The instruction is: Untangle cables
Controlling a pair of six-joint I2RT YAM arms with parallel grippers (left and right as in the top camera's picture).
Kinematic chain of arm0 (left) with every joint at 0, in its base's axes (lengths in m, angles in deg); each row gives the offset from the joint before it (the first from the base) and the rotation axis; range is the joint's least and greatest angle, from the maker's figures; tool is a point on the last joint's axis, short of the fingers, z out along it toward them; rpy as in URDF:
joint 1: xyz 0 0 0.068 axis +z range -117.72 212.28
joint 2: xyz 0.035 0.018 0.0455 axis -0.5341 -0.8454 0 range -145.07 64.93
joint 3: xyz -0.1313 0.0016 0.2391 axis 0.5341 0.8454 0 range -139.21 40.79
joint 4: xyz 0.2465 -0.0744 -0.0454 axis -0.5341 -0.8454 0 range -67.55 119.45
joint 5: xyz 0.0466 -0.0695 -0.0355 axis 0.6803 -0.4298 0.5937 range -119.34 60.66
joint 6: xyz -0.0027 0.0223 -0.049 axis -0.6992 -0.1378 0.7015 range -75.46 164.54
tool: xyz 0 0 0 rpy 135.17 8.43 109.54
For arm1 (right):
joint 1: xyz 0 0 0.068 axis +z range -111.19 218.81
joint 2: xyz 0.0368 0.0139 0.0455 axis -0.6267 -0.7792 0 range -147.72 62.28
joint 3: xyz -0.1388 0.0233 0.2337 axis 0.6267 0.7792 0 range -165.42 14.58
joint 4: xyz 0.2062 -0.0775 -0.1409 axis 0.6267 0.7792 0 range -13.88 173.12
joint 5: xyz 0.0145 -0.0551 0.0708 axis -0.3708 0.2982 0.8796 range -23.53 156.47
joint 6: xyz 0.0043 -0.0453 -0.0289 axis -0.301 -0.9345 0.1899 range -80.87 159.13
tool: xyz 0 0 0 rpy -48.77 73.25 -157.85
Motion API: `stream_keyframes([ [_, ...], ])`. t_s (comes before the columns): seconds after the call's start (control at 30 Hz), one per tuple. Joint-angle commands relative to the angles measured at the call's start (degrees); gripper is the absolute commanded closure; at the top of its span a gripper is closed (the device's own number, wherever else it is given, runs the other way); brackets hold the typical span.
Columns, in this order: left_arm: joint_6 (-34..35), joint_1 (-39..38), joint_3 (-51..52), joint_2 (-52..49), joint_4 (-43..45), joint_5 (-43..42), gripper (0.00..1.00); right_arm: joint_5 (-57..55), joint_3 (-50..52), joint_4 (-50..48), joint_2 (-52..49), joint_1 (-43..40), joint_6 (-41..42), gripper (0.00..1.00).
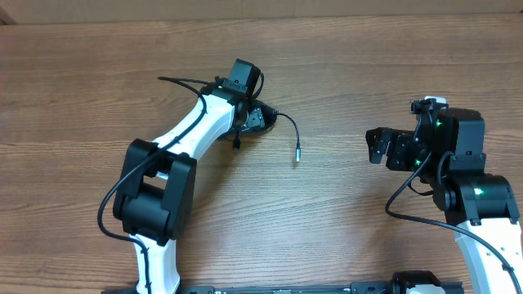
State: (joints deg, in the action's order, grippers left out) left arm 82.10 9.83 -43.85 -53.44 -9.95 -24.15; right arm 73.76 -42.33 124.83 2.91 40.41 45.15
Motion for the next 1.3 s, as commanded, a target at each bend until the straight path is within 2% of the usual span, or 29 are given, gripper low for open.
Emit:
stream_keyframes([
  [0.0,0.74,-0.5,-0.96,-2.99,-0.22,0.74,0.35,0.52,-1.73,-0.13,0.2,0.31,0.2,0.0],
  [0.1,0.74,-0.5,-0.96,-3.23,-0.2,0.74,0.46,0.52,-1.73,-0.13,0.2,0.31,0.2,0.0],
  [0.13,0.44,-0.5,-0.96,-3.23,-0.22,0.72,0.71,0.52,-1.73,-0.15,0.2,0.31,0.2,0.0],
  [0.2,-0.92,-0.5,-1.01,-3.19,-0.28,0.68,0.94,0.52,-1.73,-0.15,0.2,0.31,0.2,0.0],
  [0.23,-2.08,-0.5,-1.05,-2.97,-0.44,0.52,0.96,0.52,-1.73,-0.15,0.2,0.31,0.2,0.0],
  [0.37,-5.2,-0.5,-3.15,-0.9,-3.13,0.46,0.96,1.53,-1.73,-0.5,0.2,0.31,0.2,0.0],
  [0.47,-5.99,-0.61,-6.25,1.57,-5.81,-1.2,0.96,6.34,-1.7,-2.01,-0.04,0.31,0.2,0.0],
  [0.57,-8.46,-0.85,-8.68,4.72,-7.76,-7.85,0.96,11.52,-1.68,-4.2,-0.85,0.33,0.2,0.0],
  [0.6,-10.1,-1.03,-9.25,6.93,-8.24,-13.66,0.96,14.97,-1.66,-5.49,-1.75,0.33,0.2,0.0],
  [0.67,-10.82,-1.33,-9.22,8.52,-8.74,-16.61,0.96,18.25,-1.66,-6.56,-2.89,0.33,0.2,0.0],
  [0.83,-10.8,-2.86,-9.22,10.12,-10.99,-16.87,0.96,25.99,-1.68,-9.57,-6.71,0.33,0.2,0.13],
  [1.03,-10.78,-5.9,-9.22,10.12,-10.67,-16.79,0.96,34.36,-1.68,-11.37,-11.52,1.03,0.2,0.15],
  [1.27,-10.75,-8.04,-9.27,10.19,-10.25,-17.38,0.96,31.52,-1.66,-11.5,-15.93,3.8,0.2,0.24],
])
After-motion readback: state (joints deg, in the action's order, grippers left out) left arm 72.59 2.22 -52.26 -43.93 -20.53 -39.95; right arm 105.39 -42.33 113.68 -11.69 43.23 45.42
